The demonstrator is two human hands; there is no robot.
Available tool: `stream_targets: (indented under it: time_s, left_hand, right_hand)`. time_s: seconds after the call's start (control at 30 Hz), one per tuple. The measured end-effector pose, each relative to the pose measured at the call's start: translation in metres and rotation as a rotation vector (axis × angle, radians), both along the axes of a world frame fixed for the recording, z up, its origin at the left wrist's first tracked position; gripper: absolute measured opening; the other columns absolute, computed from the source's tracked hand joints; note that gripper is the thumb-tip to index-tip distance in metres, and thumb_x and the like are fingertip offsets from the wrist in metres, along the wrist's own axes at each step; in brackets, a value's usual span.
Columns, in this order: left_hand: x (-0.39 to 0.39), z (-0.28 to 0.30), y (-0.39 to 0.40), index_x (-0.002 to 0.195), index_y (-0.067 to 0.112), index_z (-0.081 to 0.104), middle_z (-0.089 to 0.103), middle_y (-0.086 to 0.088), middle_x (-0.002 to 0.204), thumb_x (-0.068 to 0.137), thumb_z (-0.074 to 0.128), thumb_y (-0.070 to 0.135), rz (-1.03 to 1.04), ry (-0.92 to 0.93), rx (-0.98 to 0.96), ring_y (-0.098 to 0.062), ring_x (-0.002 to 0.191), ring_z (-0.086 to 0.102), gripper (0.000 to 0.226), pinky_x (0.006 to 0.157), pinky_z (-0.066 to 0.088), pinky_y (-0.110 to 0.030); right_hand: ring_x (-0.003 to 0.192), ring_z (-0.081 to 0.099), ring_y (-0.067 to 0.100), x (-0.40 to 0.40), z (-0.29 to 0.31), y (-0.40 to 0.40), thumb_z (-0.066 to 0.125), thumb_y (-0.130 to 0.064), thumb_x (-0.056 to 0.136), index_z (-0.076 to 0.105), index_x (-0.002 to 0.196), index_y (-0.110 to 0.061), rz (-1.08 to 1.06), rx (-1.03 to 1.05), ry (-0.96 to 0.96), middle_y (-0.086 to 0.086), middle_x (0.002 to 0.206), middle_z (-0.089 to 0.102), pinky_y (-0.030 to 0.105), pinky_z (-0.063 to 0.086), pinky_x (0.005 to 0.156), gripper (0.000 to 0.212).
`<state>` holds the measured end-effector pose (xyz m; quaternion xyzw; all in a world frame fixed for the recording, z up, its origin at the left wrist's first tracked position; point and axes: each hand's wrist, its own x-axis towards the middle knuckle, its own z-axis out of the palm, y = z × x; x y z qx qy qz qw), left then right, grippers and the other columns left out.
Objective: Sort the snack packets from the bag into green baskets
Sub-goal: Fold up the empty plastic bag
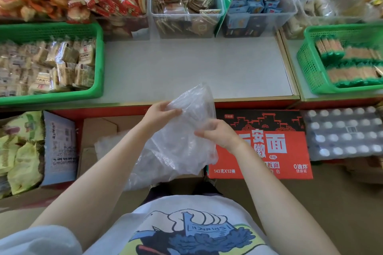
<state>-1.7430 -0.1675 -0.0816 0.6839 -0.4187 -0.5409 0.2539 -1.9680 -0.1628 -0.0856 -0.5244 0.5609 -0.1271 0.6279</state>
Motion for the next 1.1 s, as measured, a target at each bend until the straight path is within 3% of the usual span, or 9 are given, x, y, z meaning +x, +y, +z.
stream_targets:
  time_s: [0.1,0.23,0.37,0.53,0.67,0.77,0.93,1.03,1.1]
  left_hand:
    - [-0.032,-0.018,0.000,0.138,0.019,0.053,0.049,0.002,0.135,0.091,0.071,0.030,0.023,-0.296,-0.263,-0.015,0.129,0.041,0.051,0.108,0.037,-0.032]
    - [-0.092,-0.050,0.022,0.142,0.017,0.047,0.040,-0.007,0.150,0.090,0.060,0.032,-0.097,-0.546,-0.459,-0.031,0.139,0.032,0.056,0.116,0.029,-0.047]
    - [-0.145,-0.096,0.049,0.150,0.029,0.037,0.026,-0.005,0.161,0.085,0.038,0.064,-0.415,-0.596,-0.280,-0.030,0.149,0.016,0.074,0.120,0.017,-0.054]
    - [-0.180,-0.134,0.062,0.158,0.042,0.003,-0.006,0.001,0.168,0.082,0.051,0.079,-0.637,-0.607,-0.032,-0.025,0.154,-0.005,0.097,0.122,0.006,-0.054]
    - [-0.189,-0.147,0.059,0.158,0.041,0.003,-0.005,0.003,0.168,0.084,0.051,0.077,-0.593,-0.554,0.020,-0.025,0.155,0.001,0.095,0.121,0.008,-0.056]
    - [-0.192,-0.151,0.052,0.159,0.040,0.003,-0.006,0.003,0.168,0.084,0.051,0.077,-0.612,-0.552,0.051,-0.026,0.155,0.002,0.096,0.122,0.010,-0.056]
    - [-0.196,-0.140,0.053,0.157,0.035,0.019,0.009,-0.003,0.167,0.085,0.051,0.074,-0.526,-0.560,-0.023,-0.028,0.153,0.011,0.088,0.121,0.016,-0.053]
    - [-0.204,-0.116,0.068,0.124,0.020,0.057,0.052,-0.007,0.129,0.079,0.054,0.067,-0.461,-0.582,-0.425,-0.029,0.118,0.049,0.066,0.098,0.041,-0.046]
    - [-0.216,-0.107,0.079,0.100,0.013,0.063,0.057,-0.005,0.098,0.076,0.061,0.063,-0.459,-0.603,-0.633,-0.024,0.085,0.052,0.056,0.073,0.043,-0.039]
  right_hand:
    - [0.098,0.063,0.009,-0.012,-0.009,-0.001,0.069,-0.033,0.094,0.064,0.104,-0.024,-0.202,-0.068,0.059,-0.012,0.099,0.066,0.019,0.047,0.073,0.014]
    - [0.126,0.053,0.021,-0.050,-0.029,-0.004,0.049,-0.031,0.105,0.051,0.140,-0.017,-0.497,-0.100,0.145,0.001,0.132,0.058,0.028,0.040,0.093,0.037]
    - [0.135,0.046,0.028,-0.100,-0.055,-0.009,0.044,-0.031,0.107,0.039,0.147,-0.009,-0.694,-0.022,0.223,0.011,0.144,0.049,0.027,0.035,0.095,0.046]
    - [0.136,0.041,0.024,-0.157,-0.077,-0.002,0.062,-0.054,0.093,0.026,0.151,-0.010,-0.595,0.148,0.280,0.008,0.152,0.038,0.033,0.035,0.099,0.082]
    - [0.117,0.059,0.021,-0.181,-0.086,0.024,0.075,-0.069,0.072,0.047,0.138,-0.016,-0.286,0.341,0.367,-0.001,0.133,0.055,0.035,0.052,0.083,0.089]
    - [0.101,0.065,0.018,-0.189,-0.101,0.046,0.079,-0.051,0.078,0.069,0.113,-0.013,-0.039,0.350,0.394,-0.003,0.113,0.068,0.031,0.052,0.073,0.053]
    - [0.081,0.063,0.006,-0.190,-0.098,0.064,0.068,-0.021,0.093,0.068,0.087,-0.012,-0.386,0.194,0.138,-0.006,0.084,0.069,0.023,0.046,0.077,0.011]
    - [0.085,0.069,0.015,-0.181,-0.093,0.062,0.063,-0.019,0.097,0.065,0.096,-0.009,-0.433,0.123,0.090,0.004,0.092,0.074,0.026,0.053,0.080,0.011]
    - [0.086,0.071,0.024,-0.172,-0.090,0.059,0.061,-0.017,0.099,0.064,0.102,-0.006,-0.446,0.074,0.081,0.011,0.094,0.073,0.033,0.058,0.075,0.012]
